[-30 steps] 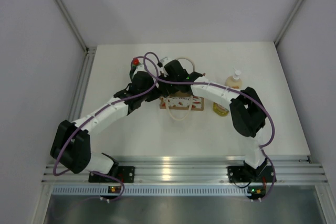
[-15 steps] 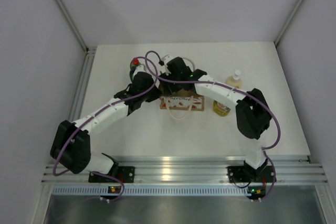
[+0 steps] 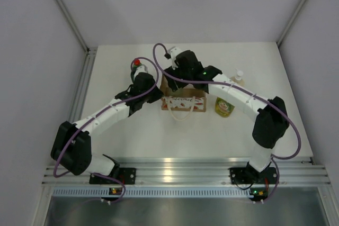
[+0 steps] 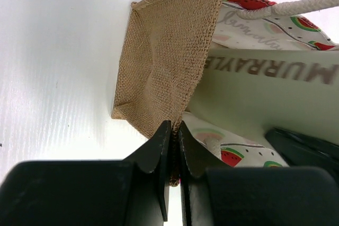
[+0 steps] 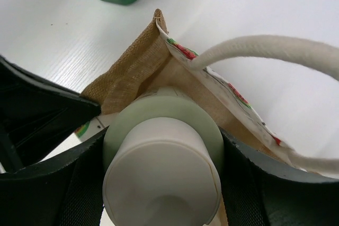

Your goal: Take the personal care products out of the canvas bag

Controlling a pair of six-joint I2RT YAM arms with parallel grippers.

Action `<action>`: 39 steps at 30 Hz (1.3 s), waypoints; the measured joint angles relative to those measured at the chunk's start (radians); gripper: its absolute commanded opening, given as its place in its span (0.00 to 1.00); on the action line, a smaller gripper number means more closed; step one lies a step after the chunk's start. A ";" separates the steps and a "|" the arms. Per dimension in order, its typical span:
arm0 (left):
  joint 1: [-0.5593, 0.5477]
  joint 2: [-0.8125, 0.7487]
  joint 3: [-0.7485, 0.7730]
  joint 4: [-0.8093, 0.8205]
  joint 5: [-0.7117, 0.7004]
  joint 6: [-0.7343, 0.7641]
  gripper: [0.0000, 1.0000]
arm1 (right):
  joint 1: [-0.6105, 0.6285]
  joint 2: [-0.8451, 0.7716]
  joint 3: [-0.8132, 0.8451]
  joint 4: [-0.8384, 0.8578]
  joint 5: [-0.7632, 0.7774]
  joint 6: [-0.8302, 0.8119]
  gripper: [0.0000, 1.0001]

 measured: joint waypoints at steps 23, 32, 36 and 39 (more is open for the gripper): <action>-0.015 -0.006 0.014 -0.016 0.017 0.012 0.69 | -0.006 -0.601 -0.166 -0.183 0.019 0.004 0.00; -0.019 -0.124 0.029 -0.035 0.004 0.048 0.86 | -0.006 -0.752 -0.470 -0.196 0.046 0.032 0.00; -0.019 -0.186 0.038 -0.071 -0.028 0.075 0.90 | -0.006 -0.819 -0.613 -0.169 0.050 0.058 0.00; -0.019 -0.228 0.051 -0.116 -0.061 0.098 0.91 | -0.006 -0.892 -0.743 -0.102 0.045 0.077 0.00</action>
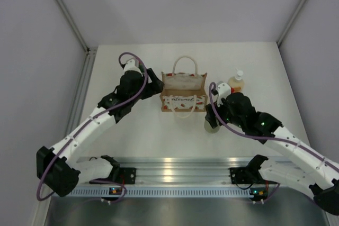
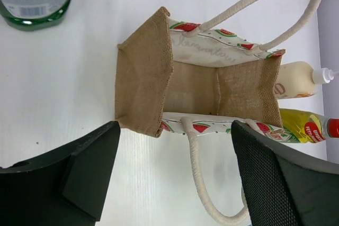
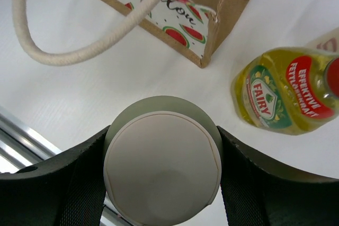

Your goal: Take the personal care products out of the canvas bag

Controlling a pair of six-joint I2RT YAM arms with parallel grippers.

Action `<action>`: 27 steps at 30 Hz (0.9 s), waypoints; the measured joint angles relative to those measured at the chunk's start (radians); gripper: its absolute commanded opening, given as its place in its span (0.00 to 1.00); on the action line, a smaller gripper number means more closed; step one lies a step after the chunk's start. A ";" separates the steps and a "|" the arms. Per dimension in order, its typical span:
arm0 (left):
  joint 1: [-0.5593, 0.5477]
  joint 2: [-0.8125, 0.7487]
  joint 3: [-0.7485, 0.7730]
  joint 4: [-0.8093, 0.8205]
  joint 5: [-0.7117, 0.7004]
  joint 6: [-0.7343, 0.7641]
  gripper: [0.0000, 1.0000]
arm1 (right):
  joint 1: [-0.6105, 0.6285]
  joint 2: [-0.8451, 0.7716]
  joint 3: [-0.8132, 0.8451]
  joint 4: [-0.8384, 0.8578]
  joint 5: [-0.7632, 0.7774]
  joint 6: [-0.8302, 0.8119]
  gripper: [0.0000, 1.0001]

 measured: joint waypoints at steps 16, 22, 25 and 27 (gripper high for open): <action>0.000 -0.216 0.050 -0.277 -0.102 0.105 0.98 | 0.128 -0.082 -0.373 0.347 0.100 0.061 0.00; 0.000 -0.265 0.040 -0.370 -0.135 0.119 0.98 | 0.190 -0.062 -0.387 0.385 0.126 0.067 0.14; 0.000 -0.280 0.037 -0.399 -0.149 0.122 0.98 | 0.210 -0.040 -0.387 0.392 0.140 0.068 0.35; 0.000 -0.281 0.036 -0.408 -0.150 0.123 0.98 | 0.221 -0.031 -0.387 0.393 0.154 0.068 0.44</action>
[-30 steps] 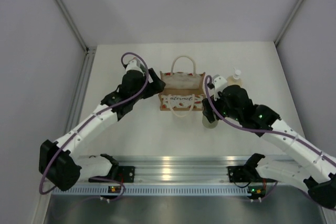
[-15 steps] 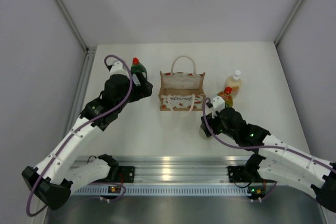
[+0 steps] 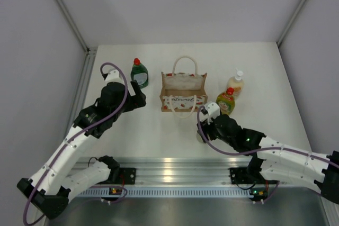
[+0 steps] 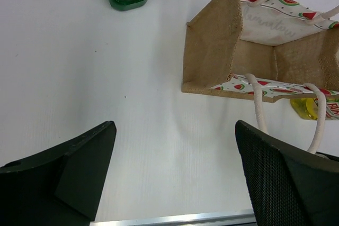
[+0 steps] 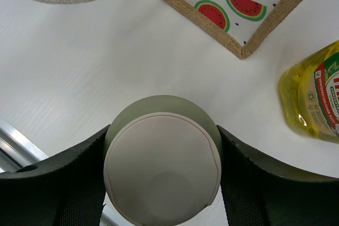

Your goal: Take the personal care products out of the canvas bag

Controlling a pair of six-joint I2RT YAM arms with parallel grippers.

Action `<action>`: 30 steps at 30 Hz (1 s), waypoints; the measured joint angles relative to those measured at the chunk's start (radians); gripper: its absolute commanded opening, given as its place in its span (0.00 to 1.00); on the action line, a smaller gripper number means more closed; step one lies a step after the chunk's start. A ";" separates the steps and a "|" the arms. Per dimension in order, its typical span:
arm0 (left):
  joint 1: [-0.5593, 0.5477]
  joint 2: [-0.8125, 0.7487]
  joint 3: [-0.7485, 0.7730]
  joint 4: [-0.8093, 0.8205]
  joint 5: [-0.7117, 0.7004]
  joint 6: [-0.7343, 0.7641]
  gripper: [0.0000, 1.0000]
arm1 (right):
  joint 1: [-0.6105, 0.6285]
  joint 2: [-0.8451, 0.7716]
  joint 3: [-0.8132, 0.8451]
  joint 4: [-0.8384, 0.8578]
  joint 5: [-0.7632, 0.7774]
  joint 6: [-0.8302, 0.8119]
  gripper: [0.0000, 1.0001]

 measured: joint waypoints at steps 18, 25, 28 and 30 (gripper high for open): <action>0.000 0.033 0.015 -0.117 -0.111 0.034 0.98 | 0.010 -0.071 0.108 -0.004 0.170 0.038 0.99; 0.082 0.067 0.053 -0.153 -0.203 0.060 0.98 | -0.199 -0.091 0.307 -0.149 0.183 0.043 1.00; 0.158 0.050 0.074 -0.168 -0.230 0.082 0.98 | -0.306 -0.134 0.375 -0.252 0.185 0.039 0.99; 0.181 0.028 0.087 -0.189 -0.248 0.094 0.98 | -0.328 -0.163 0.415 -0.318 0.192 0.037 0.99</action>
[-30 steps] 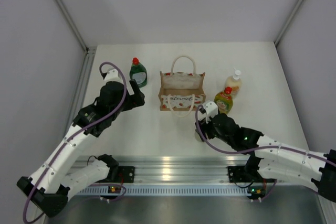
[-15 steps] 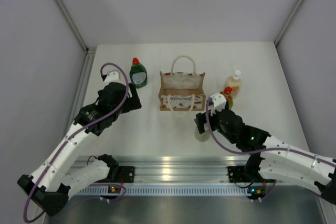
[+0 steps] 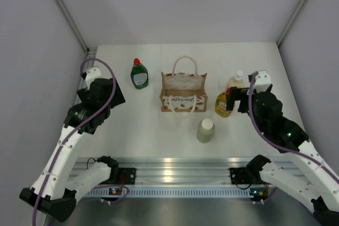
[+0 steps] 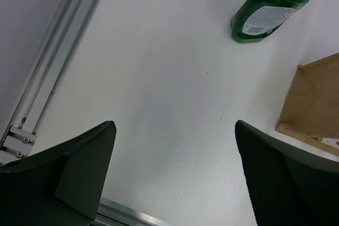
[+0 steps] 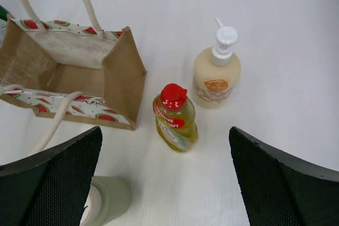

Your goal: Take the personal care products out of the canvas bag

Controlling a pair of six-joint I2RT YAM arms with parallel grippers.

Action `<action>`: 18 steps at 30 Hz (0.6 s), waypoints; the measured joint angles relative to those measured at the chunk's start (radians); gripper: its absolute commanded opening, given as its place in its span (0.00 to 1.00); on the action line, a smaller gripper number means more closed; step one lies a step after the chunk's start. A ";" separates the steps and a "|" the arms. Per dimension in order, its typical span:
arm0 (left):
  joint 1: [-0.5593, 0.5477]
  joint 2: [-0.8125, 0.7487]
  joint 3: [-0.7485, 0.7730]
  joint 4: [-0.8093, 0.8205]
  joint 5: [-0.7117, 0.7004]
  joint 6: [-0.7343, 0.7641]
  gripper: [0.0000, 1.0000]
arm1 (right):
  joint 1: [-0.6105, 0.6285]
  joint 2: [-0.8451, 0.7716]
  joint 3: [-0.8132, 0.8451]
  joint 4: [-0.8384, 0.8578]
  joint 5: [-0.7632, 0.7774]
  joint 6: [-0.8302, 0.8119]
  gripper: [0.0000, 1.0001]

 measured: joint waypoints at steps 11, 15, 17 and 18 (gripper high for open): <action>0.003 -0.161 0.120 -0.170 -0.016 0.047 0.98 | -0.008 -0.180 0.177 -0.357 0.090 0.004 0.99; 0.003 -0.223 0.122 -0.205 -0.014 0.054 0.98 | -0.008 -0.233 0.191 -0.429 0.159 0.007 0.99; 0.003 -0.235 0.122 -0.217 -0.011 0.054 0.98 | -0.008 -0.245 0.192 -0.449 0.175 0.007 0.99; 0.003 -0.238 0.122 -0.222 -0.010 0.054 0.98 | -0.008 -0.249 0.192 -0.458 0.183 0.008 0.99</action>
